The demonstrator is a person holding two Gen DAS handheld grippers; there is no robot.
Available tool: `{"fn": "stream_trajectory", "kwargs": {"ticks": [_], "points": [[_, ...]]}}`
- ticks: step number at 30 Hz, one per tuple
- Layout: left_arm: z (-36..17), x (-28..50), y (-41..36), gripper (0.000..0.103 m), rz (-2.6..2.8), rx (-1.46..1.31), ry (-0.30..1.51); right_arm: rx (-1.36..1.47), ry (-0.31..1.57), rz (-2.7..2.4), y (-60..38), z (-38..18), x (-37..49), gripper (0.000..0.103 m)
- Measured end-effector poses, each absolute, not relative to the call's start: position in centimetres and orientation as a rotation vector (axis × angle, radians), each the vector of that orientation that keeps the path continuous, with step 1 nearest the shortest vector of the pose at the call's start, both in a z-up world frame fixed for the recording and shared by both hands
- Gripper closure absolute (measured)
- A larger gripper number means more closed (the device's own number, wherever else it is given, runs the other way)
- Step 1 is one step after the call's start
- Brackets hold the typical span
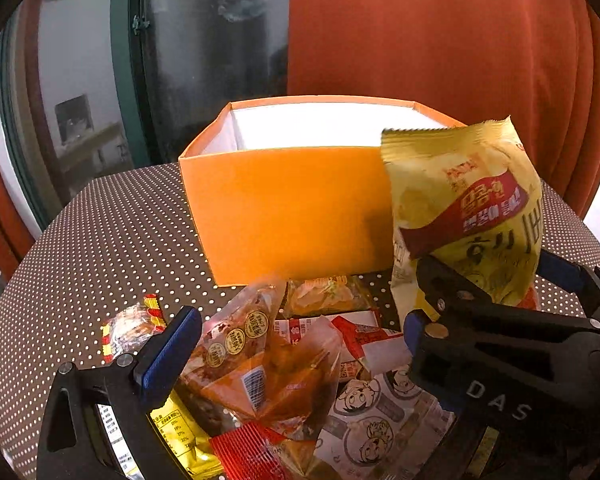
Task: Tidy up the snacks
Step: 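Grasp the yellow chip bag with the right tool while the left tool reaches the red-white bag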
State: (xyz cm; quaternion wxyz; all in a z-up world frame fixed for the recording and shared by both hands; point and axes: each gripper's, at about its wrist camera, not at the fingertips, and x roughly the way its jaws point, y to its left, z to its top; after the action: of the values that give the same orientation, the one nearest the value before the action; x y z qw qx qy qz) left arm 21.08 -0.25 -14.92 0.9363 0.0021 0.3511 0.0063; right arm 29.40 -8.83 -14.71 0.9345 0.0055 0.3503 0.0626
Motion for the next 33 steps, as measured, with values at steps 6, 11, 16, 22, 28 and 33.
{"fn": "stream_trajectory", "kwargs": {"ticks": [6,11,16,22,28,33], "points": [[-15.5,21.2,0.0,0.002,0.011,0.006,0.716,0.020,0.719,0.138,-8.8,-15.6,29.8,0.014],[-15.2,20.8,0.3,0.002,0.006,-0.008,0.715,0.045,0.708,0.127,-9.6,-15.6,29.1,0.034],[-13.9,19.6,1.2,0.002,0.018,-0.021,0.694,0.077,0.671,0.129,-9.9,-14.2,28.2,0.043],[-12.4,16.9,1.6,0.001,0.005,-0.037,0.657,0.073,0.602,0.102,-10.5,-11.7,25.5,0.044],[-12.3,14.5,1.1,0.001,-0.011,-0.038,0.670,0.101,0.598,0.097,-11.6,-11.0,22.4,0.044],[-12.3,12.9,0.0,0.001,-0.016,-0.029,0.683,0.121,0.588,0.094,-12.4,-10.9,20.4,0.044]]}}
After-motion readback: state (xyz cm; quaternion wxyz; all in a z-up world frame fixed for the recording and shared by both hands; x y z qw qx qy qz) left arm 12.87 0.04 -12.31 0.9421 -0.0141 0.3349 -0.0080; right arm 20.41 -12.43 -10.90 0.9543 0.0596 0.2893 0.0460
